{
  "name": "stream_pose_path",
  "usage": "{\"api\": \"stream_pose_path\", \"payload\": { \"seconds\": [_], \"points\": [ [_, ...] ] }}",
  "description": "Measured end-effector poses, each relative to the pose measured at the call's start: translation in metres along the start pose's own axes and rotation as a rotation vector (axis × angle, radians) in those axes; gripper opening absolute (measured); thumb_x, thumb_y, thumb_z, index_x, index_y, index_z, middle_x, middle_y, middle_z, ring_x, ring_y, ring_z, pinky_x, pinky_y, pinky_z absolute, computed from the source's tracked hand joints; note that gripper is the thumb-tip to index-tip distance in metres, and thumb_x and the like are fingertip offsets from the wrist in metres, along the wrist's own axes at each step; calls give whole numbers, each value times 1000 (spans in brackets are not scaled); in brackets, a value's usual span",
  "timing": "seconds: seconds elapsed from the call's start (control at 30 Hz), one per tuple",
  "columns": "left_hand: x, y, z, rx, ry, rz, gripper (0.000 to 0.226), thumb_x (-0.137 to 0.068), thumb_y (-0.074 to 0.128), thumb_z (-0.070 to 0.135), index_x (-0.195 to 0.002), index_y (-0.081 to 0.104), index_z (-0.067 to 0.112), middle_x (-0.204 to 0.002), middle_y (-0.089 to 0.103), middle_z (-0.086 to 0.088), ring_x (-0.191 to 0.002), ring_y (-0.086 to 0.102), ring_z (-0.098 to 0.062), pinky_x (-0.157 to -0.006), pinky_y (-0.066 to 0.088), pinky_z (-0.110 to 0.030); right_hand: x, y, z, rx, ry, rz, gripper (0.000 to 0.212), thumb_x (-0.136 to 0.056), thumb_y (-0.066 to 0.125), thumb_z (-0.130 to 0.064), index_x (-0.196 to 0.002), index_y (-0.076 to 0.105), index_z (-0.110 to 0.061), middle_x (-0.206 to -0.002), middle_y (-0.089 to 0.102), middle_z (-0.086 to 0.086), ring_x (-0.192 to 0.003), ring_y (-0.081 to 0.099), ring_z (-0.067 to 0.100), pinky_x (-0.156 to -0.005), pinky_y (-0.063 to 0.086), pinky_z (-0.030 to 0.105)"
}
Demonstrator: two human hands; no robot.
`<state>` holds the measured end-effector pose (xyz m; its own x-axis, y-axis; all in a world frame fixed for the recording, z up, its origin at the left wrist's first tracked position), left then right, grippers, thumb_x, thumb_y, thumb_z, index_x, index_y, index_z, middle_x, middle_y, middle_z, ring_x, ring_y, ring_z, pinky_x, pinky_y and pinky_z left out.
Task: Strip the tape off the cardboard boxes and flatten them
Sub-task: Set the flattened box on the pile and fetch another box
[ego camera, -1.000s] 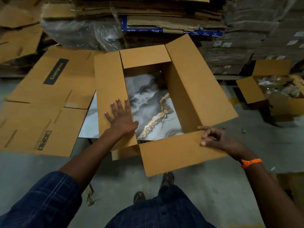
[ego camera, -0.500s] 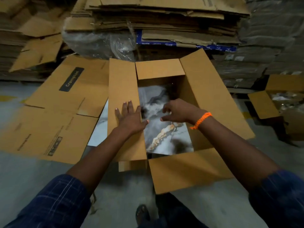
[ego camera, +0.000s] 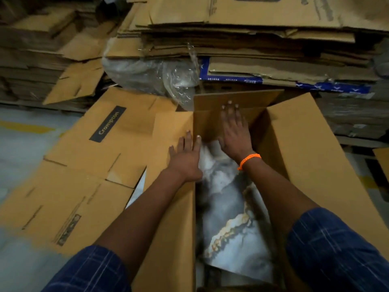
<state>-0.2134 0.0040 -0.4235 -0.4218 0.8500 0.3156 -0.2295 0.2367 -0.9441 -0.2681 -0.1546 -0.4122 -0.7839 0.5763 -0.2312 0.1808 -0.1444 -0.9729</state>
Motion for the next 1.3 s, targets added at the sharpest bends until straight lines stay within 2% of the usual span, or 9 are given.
{"api": "stream_pose_path", "payload": {
  "seconds": [0.1, 0.3, 0.5, 0.77, 0.97, 1.07, 1.17, 1.23, 1.3],
  "points": [
    [-6, 21, 4, -70, 11, -11, 113, -85, 62, 52, -160, -14, 12, -164, -28, -19, -152, -20, -43, -119, 2, -68, -48, 17, 20, 15, 14, -131, 118, -76, 79, -42, -161, 3, -12, -169, -6, 10, -155, 3, 37, -117, 22, 61],
    [-6, 22, 1, -73, 2, 112, 112, -85, 60, 51, -160, -12, 12, -166, -24, -17, -154, -17, -40, -119, -1, -66, -95, 54, 25, -34, 36, -367, 112, -75, 79, -54, -159, 15, -15, -165, 20, 11, -152, 17, 35, -120, 10, 64],
    [-4, 20, 4, -80, 16, 142, 102, -91, 50, 57, -161, -10, 14, -166, -21, -18, -154, -16, -37, -119, -2, -66, -73, 41, 26, -77, 48, -454, 130, -78, 77, -54, -159, -16, -14, -167, -16, 13, -154, -11, 35, -121, 1, 61],
    [56, 4, 6, -133, 96, 174, 85, -99, 38, 61, -162, -2, 21, -169, -11, -13, -156, -13, -33, -121, -2, -63, 112, -60, 53, -159, 287, -291, 105, -89, 68, -47, -161, -2, -17, -168, -2, 14, -155, -2, 34, -122, 15, 58],
    [122, -3, -24, -170, 13, 167, 84, -98, 46, 57, -162, 8, 19, -170, -6, -13, -156, -9, -35, -120, 6, -65, 292, -165, 127, 160, 727, -69, 115, -78, 77, -53, -160, 4, -17, -166, 7, 21, -152, 1, 44, -114, -2, 69],
    [148, -3, -44, -13, -166, 153, 97, -96, 52, 60, -161, -3, 14, -168, -16, -16, -154, -6, -44, -115, 14, -70, 362, -168, 175, 40, 1057, -123, 132, -65, 87, -55, -157, 7, -5, -152, 37, 30, -138, 38, 48, -109, 28, 70],
    [179, 7, -76, 411, -394, 141, 119, -89, 72, 50, -158, -15, 7, -166, -3, -25, -145, 27, -49, -111, 34, -58, 387, -164, 165, -276, 1095, -220, 73, -62, 94, -38, -111, 62, 5, -102, 68, 23, -88, 63, 34, -80, 55, 46],
    [192, 16, -87, 747, -463, 117, 109, -84, 80, 35, -157, 8, -3, -153, 37, -28, -130, 50, -43, -105, 45, -47, 380, -176, 145, -411, 989, -167, 45, -71, 91, -25, -100, 72, 3, -93, 70, 19, -83, 64, 31, -79, 56, 44],
    [199, 10, -80, 1041, -432, 120, 67, -81, 82, 21, -134, 50, -5, -123, 64, -23, -106, 65, -38, -93, 56, -47, 363, -192, 119, -454, 866, -130, 36, -81, 83, -21, -109, 74, 0, -97, 73, 20, -86, 69, 34, -82, 57, 45]
  ]
}}
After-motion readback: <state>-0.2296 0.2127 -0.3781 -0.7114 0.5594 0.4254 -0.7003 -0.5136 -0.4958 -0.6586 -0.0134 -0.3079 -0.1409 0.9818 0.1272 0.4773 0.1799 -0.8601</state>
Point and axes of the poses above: each hand's wrist, its own x-axis away from the middle knuckle, its own y-axis out of the palm, z = x × y, the point moved 10 cm from there along -x, towards the middle knuckle
